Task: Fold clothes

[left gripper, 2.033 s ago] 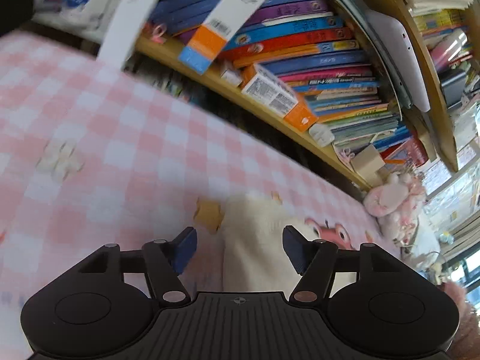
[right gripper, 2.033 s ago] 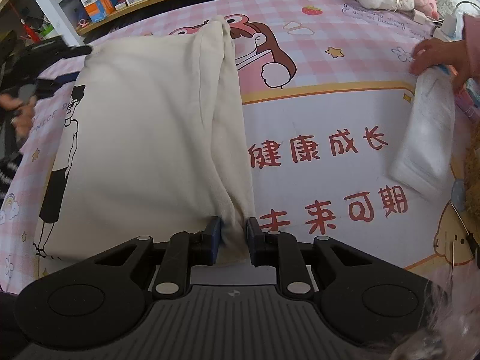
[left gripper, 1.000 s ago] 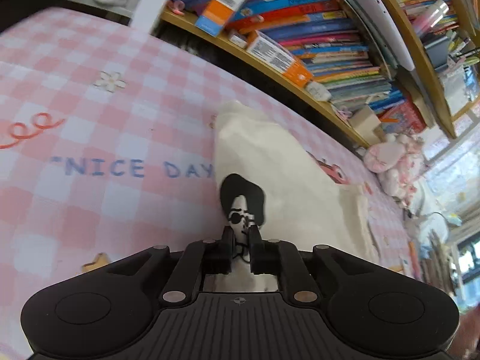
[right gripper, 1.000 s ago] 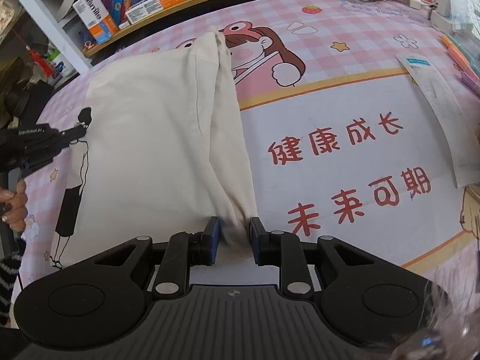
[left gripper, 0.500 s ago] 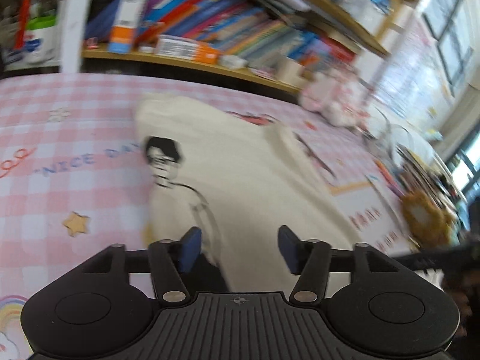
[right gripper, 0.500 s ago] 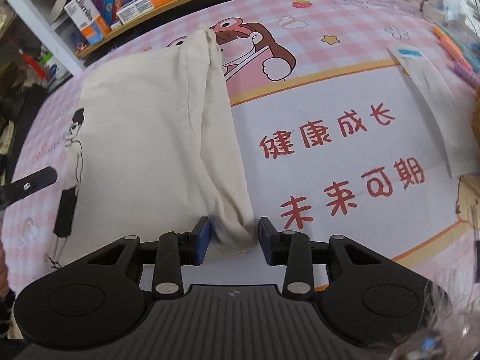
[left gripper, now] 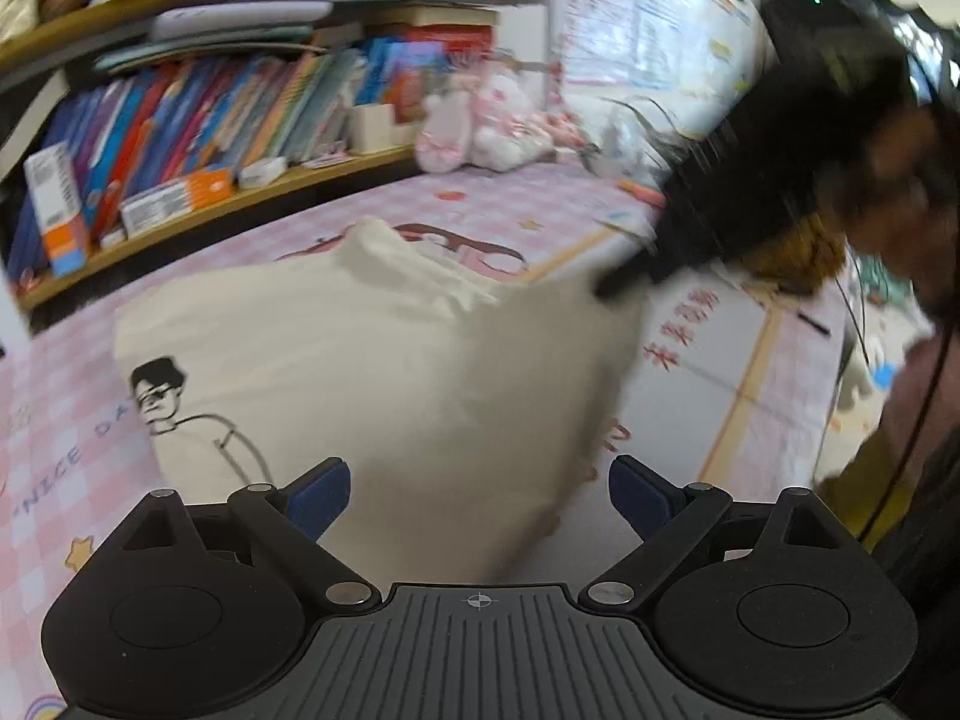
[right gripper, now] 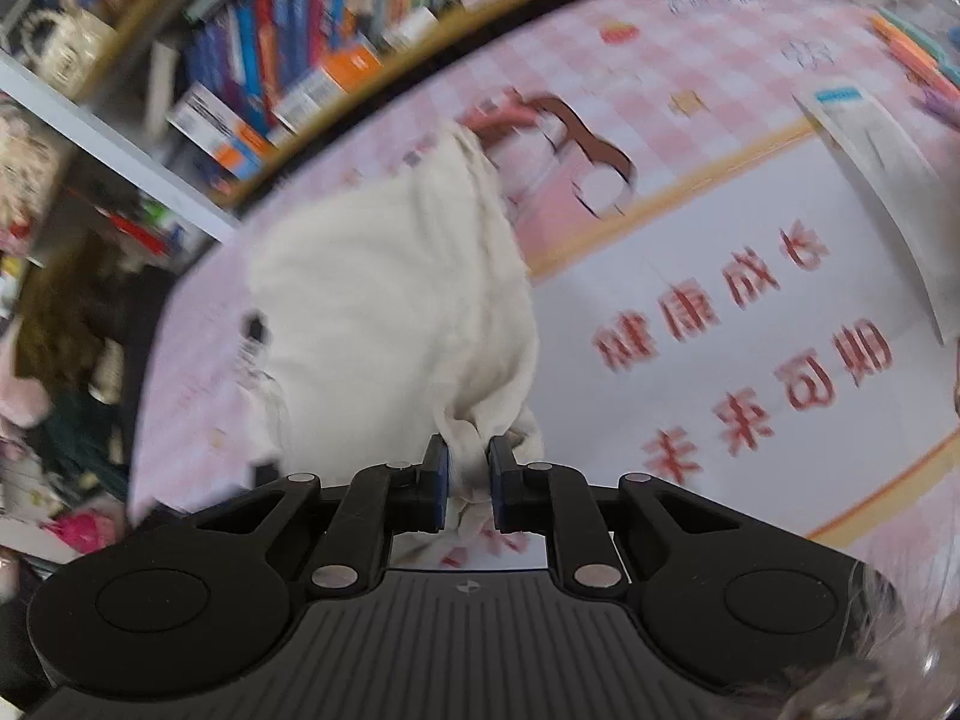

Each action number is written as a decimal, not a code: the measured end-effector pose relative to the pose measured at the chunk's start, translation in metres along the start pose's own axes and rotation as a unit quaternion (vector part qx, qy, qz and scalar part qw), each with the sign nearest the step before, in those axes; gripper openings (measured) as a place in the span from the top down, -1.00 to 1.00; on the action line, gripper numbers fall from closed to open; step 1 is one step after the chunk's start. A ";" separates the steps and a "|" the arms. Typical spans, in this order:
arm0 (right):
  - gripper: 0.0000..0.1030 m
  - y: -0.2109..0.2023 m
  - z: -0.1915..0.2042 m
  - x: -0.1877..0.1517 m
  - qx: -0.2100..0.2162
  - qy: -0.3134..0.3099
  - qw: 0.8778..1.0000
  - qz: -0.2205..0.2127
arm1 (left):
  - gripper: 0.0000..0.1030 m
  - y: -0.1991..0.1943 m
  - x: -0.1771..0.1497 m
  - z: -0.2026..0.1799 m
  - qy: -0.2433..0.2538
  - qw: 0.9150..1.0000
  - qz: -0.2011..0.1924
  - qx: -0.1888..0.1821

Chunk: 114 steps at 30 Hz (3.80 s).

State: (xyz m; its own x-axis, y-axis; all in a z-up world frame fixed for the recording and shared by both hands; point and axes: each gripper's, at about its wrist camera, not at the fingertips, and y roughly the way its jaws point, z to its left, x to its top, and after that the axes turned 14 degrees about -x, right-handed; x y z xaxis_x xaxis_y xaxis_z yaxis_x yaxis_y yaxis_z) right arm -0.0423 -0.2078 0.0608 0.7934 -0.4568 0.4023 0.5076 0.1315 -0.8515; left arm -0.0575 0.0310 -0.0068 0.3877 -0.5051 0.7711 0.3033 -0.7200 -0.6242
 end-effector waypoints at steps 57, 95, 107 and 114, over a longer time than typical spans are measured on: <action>-0.17 -0.017 0.038 -0.037 -0.137 -0.385 0.903 -0.136 | 0.03 0.016 -0.027 -0.029 0.206 0.967 0.078 0.127; 0.50 0.065 0.055 -0.112 -0.156 -0.728 0.643 -0.179 | 0.88 -0.015 -0.003 -0.007 0.236 0.958 0.129 0.097; 0.78 -0.010 0.043 -0.087 -0.055 -0.722 0.683 -0.091 | 0.92 -0.058 0.013 -0.009 0.184 0.967 0.176 -0.026; 0.78 -0.075 0.054 -0.070 0.007 -0.695 0.719 -0.033 | 0.92 -0.096 0.033 -0.015 0.146 0.967 0.181 -0.101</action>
State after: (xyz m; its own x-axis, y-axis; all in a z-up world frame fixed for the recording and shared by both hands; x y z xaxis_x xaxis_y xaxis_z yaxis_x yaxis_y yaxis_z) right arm -0.1175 -0.1387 0.1149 0.3324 0.8555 0.3970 0.5549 0.1629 -0.8158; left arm -0.0866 0.0764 0.0801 0.1646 -0.8332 0.5279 0.0052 -0.5344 -0.8452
